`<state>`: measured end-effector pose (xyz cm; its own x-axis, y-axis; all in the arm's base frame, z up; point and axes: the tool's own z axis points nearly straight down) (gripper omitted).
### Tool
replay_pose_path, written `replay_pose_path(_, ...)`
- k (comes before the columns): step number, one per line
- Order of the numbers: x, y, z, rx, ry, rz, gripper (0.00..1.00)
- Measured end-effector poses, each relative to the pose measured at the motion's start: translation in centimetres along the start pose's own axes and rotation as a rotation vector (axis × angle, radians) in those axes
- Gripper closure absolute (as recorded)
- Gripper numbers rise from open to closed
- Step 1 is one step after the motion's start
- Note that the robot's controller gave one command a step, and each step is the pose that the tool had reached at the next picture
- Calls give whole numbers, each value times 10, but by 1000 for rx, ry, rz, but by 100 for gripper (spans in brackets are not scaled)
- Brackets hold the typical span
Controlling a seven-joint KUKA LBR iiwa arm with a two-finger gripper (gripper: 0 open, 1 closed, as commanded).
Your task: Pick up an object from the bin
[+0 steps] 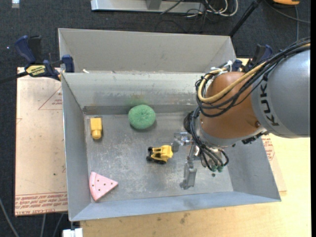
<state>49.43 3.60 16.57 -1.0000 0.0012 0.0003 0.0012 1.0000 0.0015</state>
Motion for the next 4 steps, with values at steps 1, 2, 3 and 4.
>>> replay_pose_path(1, 0, 0, 0, 0, 0, 0, 0)
replay_pose_path(2, -35, 17, 49, -1, -10, 57, 0)
replay_pose_path(3, -36, 52, 68, -1, -20, 148, 0)
replay_pose_path(4, -52, 29, 79, 0, -3, 231, 100)
